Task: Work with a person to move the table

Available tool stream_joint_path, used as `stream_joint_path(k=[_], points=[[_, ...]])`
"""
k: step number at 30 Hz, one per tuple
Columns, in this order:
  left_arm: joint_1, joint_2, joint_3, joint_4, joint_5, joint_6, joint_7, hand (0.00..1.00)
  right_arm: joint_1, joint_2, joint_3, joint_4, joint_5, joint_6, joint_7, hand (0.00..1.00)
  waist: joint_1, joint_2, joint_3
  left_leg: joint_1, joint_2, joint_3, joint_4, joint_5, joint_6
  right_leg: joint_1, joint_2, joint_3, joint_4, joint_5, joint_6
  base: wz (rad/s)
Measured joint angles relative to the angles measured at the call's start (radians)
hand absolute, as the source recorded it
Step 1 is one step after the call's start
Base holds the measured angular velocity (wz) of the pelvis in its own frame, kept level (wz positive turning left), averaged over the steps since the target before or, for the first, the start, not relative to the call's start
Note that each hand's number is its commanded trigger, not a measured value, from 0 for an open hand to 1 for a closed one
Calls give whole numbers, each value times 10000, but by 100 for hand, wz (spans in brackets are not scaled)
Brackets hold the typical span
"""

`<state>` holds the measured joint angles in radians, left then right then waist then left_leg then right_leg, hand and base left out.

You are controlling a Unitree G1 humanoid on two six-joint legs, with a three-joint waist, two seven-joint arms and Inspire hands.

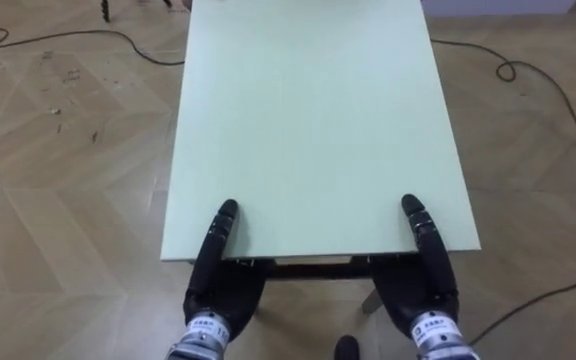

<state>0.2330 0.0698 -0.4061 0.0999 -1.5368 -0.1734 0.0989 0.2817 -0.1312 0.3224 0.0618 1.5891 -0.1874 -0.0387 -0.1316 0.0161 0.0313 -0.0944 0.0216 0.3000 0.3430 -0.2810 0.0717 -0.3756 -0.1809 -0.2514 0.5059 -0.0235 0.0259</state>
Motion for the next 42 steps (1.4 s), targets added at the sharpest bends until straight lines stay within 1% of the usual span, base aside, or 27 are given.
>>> stream_joint_path(k=[1, 2, 3, 4, 5, 6, 7, 8, 10, 11, 12, 13, 14, 15, 19, 22, 25, 26, 28, 29, 31, 34, 36, 39, 40, 41, 42], points=[[-3, 157, -72, -2, 21, 0, 3, 100, 65, -35, 31, -6, 137, -8, 0, 100, -29, -77, 1, 193, -5, 325, -370, 229, 18, 324, -211, 16, 1045, -835, 106, 26], [1, 135, -64, -16, 26, -16, 2, 100, 58, -28, 62, -11, 152, -7, 2, 100, 69, -98, -4, 225, -5, 603, -556, 371, 31, 771, -298, 43, 1424, -1368, 190, 0], [1, 115, -31, -17, 29, -16, 2, 100, 50, -3, 80, -11, 150, -16, 3, 100, 166, -111, -2, 202, -11, 682, -581, 397, 40, 1040, -284, 52, 1342, -1592, 210, -39], [2, 118, 25, -14, 54, -15, 2, 100, 38, 43, 126, -12, 127, -43, 3, 100, 393, -175, -4, 165, -24, 853, -540, 400, 36, 1499, -231, 60, 843, -1898, 304, -44], [0, 147, 60, -15, 52, -5, 1, 100, 19, 42, 202, -13, 125, -105, 3, 100, 566, -204, 0, 111, -38, 881, -502, 431, -1, 1750, -62, 80, 101, -1926, 328, -40], [1, 187, 73, -18, 50, -3, 1, 100, 3, 36, 233, -12, 126, -132, 2, 100, 596, -219, 4, 93, -40, 882, -517, 450, -7, 1836, -8, 69, -157, -1919, 328, -31], [10, 206, 89, -27, 49, -3, 2, 100, -14, 25, 283, -10, 139, -162, -6, 100, 844, -286, 1, 77, -66, 820, -556, 480, -24, 1964, 153, 334, -630, -1912, 334, -45], [38, 207, 119, -36, 70, -15, 2, 100, -23, 29, 315, -4, 148, -150, -18, 100, 1034, -372, 3, 78, -108, 658, -615, 513, -33, 2057, 303, 581, -1062, -1884, 338, -50], [93, 201, 134, -82, 69, -15, 3, 100, -17, 48, 354, 13, 168, -153, -32, 100, 1121, -414, 4, 74, -95, 296, -718, 613, -50, 2216, 470, 569, -1476, -1638, 289, -19], [103, 238, 145, -155, 69, -15, 39, 100, -18, 74, 372, 12, 209, -162, -38, 100, 1125, -489, 3, 50, -77, 207, -779, 680, -66, 2272, 531, 534, -1683, -1544, 252, 3], [103, 261, 145, -186, 70, -15, 67, 100, -18, 88, 374, 12, 210, -161, -38, 100, 1127, -513, 3, 29, -52, 193, -790, 697, -76, 2288, 574, 534, -1770, -1482, 244, 0], [107, 319, 145, -193, 69, -15, 73, 100, -18, 93, 408, 12, 210, -187, -42, 100, 1151, -520, 6, 18, 20, 181, -808, 721, -101, 2379, 687, 518, -2025, -1323, 205, -7], [109, 345, 147, -193, 69, -16, 76, 100, -18, 93, 493, 12, 209, -306, -44, 100, 1212, -529, 8, 10, 45, 85, -835, 739, -120, 2451, 771, 528, -2245, -1198, 173, -8], [109, 350, 150, -193, 70, -16, 76, 100, -18, 96, 511, 12, 209, -337, -44, 100, 1234, -534, 10, 2, 50, 9, -841, 746, -127, 2484, 801, 519, -2345, -1148, 158, -8], [138, 395, 105, -191, 85, -53, 77, 100, -17, 97, 523, 54, 209, -339, -52, 100, 1135, -531, 15, -7, 121, -168, -831, 770, -166, 2708, 939, 413, -2718, -981, 112, 5], [158, 410, 109, -192, 85, -68, 76, 100, -16, 101, 552, 68, 210, -343, -51, 100, 1073, -519, 17, -82, 160, -278, -819, 794, -207, 2707, 968, 281, -2745, -944, 71, 8], [157, 431, 109, -194, 114, -61, 73, 100, -14, 77, 563, 69, 209, -357, -42, 100, 1014, -447, 26, -247, 184, -420, -735, 810, -234, 2707, 999, 158, -2858, -932, 51, 13], [157, 431, 109, -194, 163, -51, 74, 100, 15, 78, 570, 67, 208, -386, -19, 100, 913, -399, 19, -329, 187, -576, -690, 818, -246, 2707, 998, 8, -2858, -922, 35, 25], [150, 417, 113, -194, 217, -47, 66, 100, 25, 79, 571, 67, 208, -407, 17, 100, 814, -353, 23, -403, 182, -712, -680, 848, -269, 2707, 1000, -124, -2859, -922, 33, 22], [148, 401, 114, -193, 250, -28, 66, 100, 40, 77, 571, 67, 209, -432, 48, 100, 801, -316, 24, -424, 172, -832, -681, 857, -280, 2707, 1011, -163, -2858, -921, 31, 11], [149, 401, 103, -193, 334, -15, 66, 100, 77, 90, 592, 67, 208, -480, 86, 100, 801, -303, 21, -434, 180, -917, -691, 880, -314, 2707, 1024, -248, -2858, -919, 25, 7], [160, 380, 124, -191, 458, 49, 66, 100, 213, 107, 585, 67, 209, -530, 237, 100, 799, -273, 13, -479, 188, -1046, -687, 910, -356, 2716, 1068, -247, -2859, -920, 22, 11], [160, 370, 124, -192, 458, 150, 66, 100, 288, 140, 565, 66, 209, -534, 309, 100, 771, -257, 10, -527, 182, -1142, -677, 940, -373, 2722, 1078, -255, -2859, -955, -36, 13], [173, 354, 68, -192, 456, 162, 66, 100, 313, 148, 539, 67, 211, -497, 330, 100, 729, -232, 12, -543, 178, -1157, -600, 967, -415, 2770, 1140, -230, -2857, -991, -95, 7], [187, 324, 49, -191, 456, 162, 66, 100, 331, 147, 538, 67, 211, -503, 330, 100, 713, -205, 26, -538, 179, -1210, -553, 975, -431, 2826, 1150, -266, -2856, -1035, -160, 19], [210, 329, 38, -191, 444, 158, 66, 100, 341, 113, 513, 68, 211, -491, 329, 100, 595, -146, 26, -561, 184, -1335, -504, 995, -466, 2877, 1165, -357, -2856, -1054, -190, 21], [217, 319, 38, -190, 441, 159, 67, 100, 348, 99, 513, 70, 210, -481, 330, 100, 560, -110, 32, -566, 189, -1378, -491, 1003, -480, 2901, 1175, -397, -2854, -1061, -202, 21]])
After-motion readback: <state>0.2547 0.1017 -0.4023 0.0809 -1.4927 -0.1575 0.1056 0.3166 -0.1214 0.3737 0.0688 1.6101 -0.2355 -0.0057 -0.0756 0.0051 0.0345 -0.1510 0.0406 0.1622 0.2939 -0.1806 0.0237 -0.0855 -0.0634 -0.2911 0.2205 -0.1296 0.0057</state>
